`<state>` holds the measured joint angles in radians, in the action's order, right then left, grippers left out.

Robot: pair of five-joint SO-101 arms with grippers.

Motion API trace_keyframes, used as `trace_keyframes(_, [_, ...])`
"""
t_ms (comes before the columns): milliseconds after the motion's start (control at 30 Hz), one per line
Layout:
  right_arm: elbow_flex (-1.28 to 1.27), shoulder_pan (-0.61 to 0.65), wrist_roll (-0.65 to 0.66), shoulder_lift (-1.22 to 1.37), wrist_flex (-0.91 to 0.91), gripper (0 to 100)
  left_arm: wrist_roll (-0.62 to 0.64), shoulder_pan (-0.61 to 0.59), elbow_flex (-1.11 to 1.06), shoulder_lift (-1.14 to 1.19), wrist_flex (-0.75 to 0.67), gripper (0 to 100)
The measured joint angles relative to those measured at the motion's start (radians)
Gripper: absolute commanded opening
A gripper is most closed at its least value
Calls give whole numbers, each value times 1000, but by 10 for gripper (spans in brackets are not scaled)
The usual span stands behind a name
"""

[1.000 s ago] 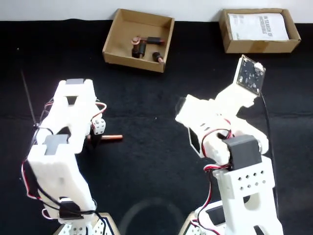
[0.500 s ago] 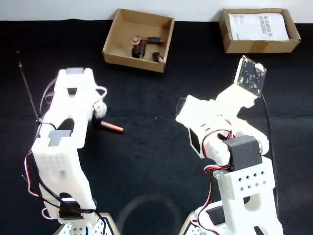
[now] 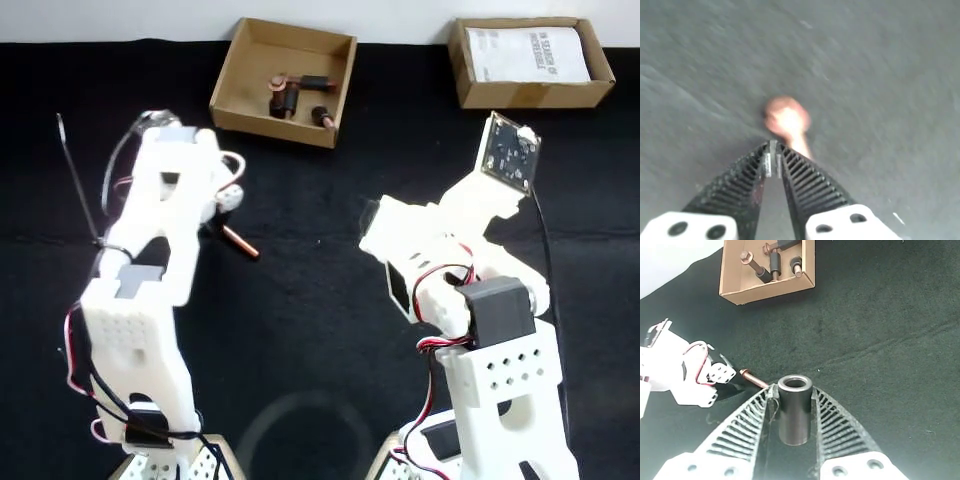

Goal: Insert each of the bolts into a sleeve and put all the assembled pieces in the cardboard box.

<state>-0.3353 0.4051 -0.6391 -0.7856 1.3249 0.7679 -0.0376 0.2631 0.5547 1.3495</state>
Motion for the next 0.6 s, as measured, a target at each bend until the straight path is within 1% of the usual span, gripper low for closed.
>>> trace_keyframes(67, [0,0,0,0,-2,6,6,40,44,-31,64,12])
trace_keyframes(133, [-15,0,0,0,-26,6,41,74,87,-63,109,48])
trace_keyframes(267, [-77,0,0,0,-83,6,98,95,114,-72,143,202])
trace_keyframes(333, [-97,0,12,0,-87,6,120,94,114,-64,146,247])
trace_keyframes(467, [-107,0,26,0,-91,6,153,71,114,20,147,231])
trace_keyframes(600, [-107,0,26,0,-91,6,195,3,115,91,147,194])
